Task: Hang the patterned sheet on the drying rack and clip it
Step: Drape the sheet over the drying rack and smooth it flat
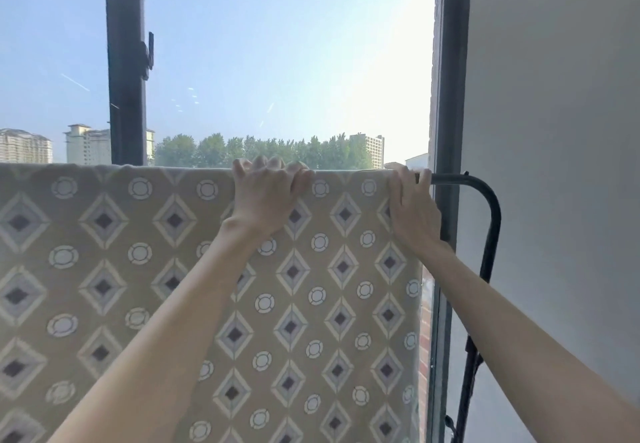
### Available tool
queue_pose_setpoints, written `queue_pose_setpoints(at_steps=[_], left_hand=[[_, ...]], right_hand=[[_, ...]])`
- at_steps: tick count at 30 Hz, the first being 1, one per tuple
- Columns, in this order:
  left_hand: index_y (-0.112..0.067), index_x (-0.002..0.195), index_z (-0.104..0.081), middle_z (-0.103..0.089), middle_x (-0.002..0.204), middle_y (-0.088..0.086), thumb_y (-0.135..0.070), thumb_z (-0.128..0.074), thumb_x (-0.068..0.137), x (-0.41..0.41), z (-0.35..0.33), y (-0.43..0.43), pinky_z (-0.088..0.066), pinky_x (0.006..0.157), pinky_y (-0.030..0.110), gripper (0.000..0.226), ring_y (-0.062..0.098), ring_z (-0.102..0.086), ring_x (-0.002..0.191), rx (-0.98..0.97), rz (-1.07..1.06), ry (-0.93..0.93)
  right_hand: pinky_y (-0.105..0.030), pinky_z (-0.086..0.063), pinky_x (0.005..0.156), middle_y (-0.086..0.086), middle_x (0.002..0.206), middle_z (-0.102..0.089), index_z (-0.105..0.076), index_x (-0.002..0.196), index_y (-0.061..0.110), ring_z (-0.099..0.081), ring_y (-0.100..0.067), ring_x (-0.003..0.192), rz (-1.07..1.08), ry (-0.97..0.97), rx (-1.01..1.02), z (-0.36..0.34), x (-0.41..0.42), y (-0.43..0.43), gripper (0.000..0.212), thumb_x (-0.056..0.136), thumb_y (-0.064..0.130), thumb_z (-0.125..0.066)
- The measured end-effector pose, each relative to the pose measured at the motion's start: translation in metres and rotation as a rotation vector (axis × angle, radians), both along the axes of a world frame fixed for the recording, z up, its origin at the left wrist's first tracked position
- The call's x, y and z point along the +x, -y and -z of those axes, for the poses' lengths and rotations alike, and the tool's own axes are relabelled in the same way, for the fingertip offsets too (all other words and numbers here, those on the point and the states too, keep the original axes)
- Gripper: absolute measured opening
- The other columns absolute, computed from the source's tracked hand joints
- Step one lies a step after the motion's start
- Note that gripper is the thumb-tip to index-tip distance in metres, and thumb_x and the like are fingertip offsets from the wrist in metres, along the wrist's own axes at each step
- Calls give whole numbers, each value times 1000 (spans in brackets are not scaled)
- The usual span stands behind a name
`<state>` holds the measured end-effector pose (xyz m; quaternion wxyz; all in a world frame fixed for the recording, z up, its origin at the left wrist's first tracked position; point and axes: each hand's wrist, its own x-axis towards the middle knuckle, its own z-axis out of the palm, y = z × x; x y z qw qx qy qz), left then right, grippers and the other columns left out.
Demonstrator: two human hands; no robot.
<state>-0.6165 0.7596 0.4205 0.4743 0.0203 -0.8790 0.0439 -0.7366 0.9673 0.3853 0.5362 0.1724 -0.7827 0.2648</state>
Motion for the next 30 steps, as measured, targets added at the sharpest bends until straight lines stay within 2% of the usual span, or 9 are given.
queue_pose_setpoints(at_steps=[3, 7, 10, 12, 15, 18, 21, 25, 30], left_hand=[[-30, 126, -51, -58, 122, 3, -51, -17, 98, -11, 4, -10, -20, 105, 46, 49, 23, -47, 119, -19, 7, -16], [-33, 138, -38, -46, 134, 7, -42, -21, 101, -14, 13, -17, -9, 111, 49, 42, 27, -39, 125, -68, 44, -72], [-33, 149, -12, -15, 154, 8, -40, -19, 101, -15, 30, -22, 12, 111, 50, 49, 30, -13, 142, -109, 64, -70], [-31, 150, -4, 0, 158, 5, -42, -17, 101, -13, 40, -23, 16, 111, 51, 51, 29, 4, 145, -150, 41, -90], [-26, 150, -9, -2, 158, 6, -40, -20, 102, -4, 51, -27, 10, 113, 53, 52, 31, 4, 144, -187, 11, -134], [-25, 150, -11, -2, 158, 7, -32, -28, 102, 7, 61, -31, 2, 115, 53, 51, 33, 3, 144, -204, 34, -105], [-25, 150, -12, -2, 158, 7, -23, -36, 101, 21, 70, -36, -2, 115, 55, 55, 34, 3, 144, -203, 31, -73], [-27, 150, -15, -3, 158, 4, -24, -34, 99, 42, 87, -48, 1, 116, 49, 54, 26, 5, 145, -110, 57, 32], [-26, 149, -14, -8, 157, 4, -24, -37, 98, 67, 119, -62, -4, 116, 51, 56, 26, 1, 145, -41, 104, 202]], right_hand=[[-35, -53, 81, -5, 127, -42, -42, 127, 26, -45, -9, 98, -125, -20, -48, 5, 0, 0, 31, 102, 35, -26], [-45, -28, 112, -10, 152, -23, -28, 146, 17, -25, -29, 138, -242, 76, -59, 11, 7, -9, 49, 99, 28, -31], [-58, -27, 107, -4, 158, -7, -13, 150, 25, -24, -38, 138, -109, 78, 65, 20, 6, -17, 51, 102, 32, -30], [-58, -34, 99, -3, 157, -10, -14, 148, 28, -34, -39, 129, 24, 28, 84, 25, 11, -21, 57, 99, 31, -43], [-44, -42, 92, -6, 140, -36, -40, 135, 22, -42, -29, 112, 66, -114, 4, 30, 27, -24, 50, 89, 21, -61], [-41, -47, 86, -9, 117, -51, -57, 115, 11, -46, -24, 100, -58, -129, 8, 34, 40, -30, 24, 91, 14, -56], [-37, -47, 86, -11, 116, -54, -58, 113, 6, -50, -25, 102, -130, -36, 58, 43, 50, -39, 23, 94, 8, -46], [-38, -47, 86, -10, 116, -56, -57, 121, 10, -49, -24, 106, -245, 71, 65, 54, 74, -54, 30, 99, 19, -38], [-44, -46, 93, -7, 126, -54, -51, 130, 16, -48, -27, 116, -265, 331, 114, 77, 108, -76, 36, 95, 16, -45]])
